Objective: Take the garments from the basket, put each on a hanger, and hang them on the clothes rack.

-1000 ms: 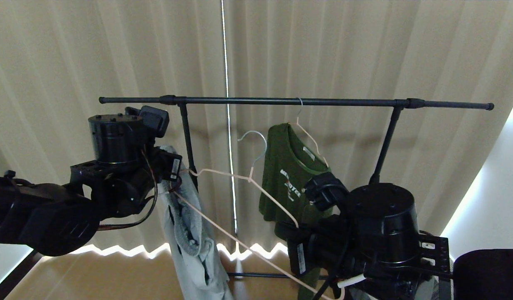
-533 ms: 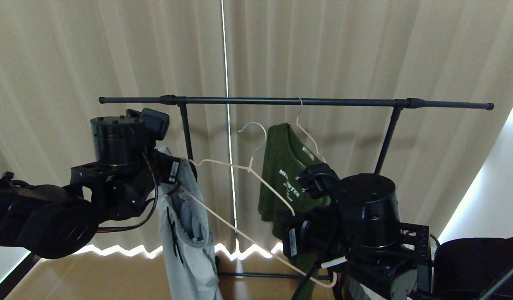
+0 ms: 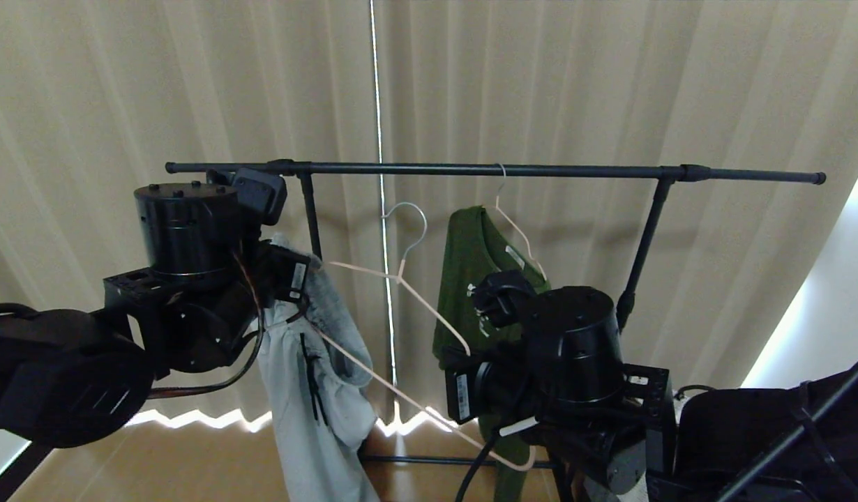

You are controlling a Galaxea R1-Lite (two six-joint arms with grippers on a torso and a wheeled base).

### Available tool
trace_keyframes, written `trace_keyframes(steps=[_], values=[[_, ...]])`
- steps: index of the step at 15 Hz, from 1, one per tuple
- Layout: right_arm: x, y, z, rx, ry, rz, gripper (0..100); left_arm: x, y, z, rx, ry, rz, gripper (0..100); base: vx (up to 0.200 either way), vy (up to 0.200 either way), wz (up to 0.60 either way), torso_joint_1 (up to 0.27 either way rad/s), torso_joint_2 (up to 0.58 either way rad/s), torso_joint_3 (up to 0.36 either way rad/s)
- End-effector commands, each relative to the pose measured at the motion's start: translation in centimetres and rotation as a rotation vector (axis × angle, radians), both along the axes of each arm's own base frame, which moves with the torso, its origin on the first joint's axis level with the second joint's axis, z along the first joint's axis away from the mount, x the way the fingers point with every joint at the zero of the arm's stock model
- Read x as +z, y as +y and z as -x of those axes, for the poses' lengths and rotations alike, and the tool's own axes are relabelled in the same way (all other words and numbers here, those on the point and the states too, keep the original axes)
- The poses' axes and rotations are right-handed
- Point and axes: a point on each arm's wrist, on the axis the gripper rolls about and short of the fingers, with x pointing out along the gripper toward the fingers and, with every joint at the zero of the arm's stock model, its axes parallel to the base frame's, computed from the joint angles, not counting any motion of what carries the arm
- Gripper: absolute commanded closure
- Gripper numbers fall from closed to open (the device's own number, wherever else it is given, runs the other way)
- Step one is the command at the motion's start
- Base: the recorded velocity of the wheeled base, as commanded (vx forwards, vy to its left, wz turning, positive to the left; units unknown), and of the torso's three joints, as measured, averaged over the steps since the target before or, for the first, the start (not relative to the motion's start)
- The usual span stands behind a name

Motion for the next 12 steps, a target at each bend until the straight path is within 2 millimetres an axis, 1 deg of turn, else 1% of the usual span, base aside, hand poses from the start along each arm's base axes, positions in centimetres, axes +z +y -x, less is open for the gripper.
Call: trace_keyframes(steps=[1,2,3,5,8,9,10,12], values=[[-0.3,0.0,0.3,0.011,0.008,0.011,100,1.2,-0.8,1.0,-0.049,-0.037,0.021,100,0.0,0.0,0.0,0.0,0.0,0.0],[-0.3,0.1,0.4,0.014,0.008,0.011,100,1.4,-1.4,1.6,-0.092,-0.041,0.031,100,0.0,0.0,0.0,0.0,0.0,0.0],[-0.3,0.1,0.4,0.014,0.008,0.011,100,1.4,-1.6,1.7,-0.101,-0.042,0.032,100,0.0,0.0,0.0,0.0,0.0,0.0],[0.0,-0.3,0.7,0.017,0.007,0.009,100,2.7,-3.1,3.6,-0.306,-0.065,0.063,100,0.0,0.0,0.0,0.0,0.0,0.0],[0.2,-1.3,1.5,0.031,-0.004,0.034,100,3.3,-3.7,4.6,-0.408,-0.077,0.071,100,0.0,0.0,0.0,0.0,0.0,0.0],[0.4,-1.8,1.8,0.04,-0.021,0.056,100,3.7,-4.0,5.3,-0.495,-0.084,0.089,100,0.0,0.0,0.0,0.0,0.0,0.0],[0.6,-2.2,2.0,0.041,-0.029,0.061,100,3.8,-3.8,5.9,-0.565,-0.084,0.097,100,0.0,0.0,0.0,0.0,0.0,0.0],[1.1,-2.4,2.2,0.044,-0.042,0.053,100,3.8,-3.8,6.0,-0.583,-0.081,0.098,100,0.0,0.0,0.0,0.0,0.0,0.0]])
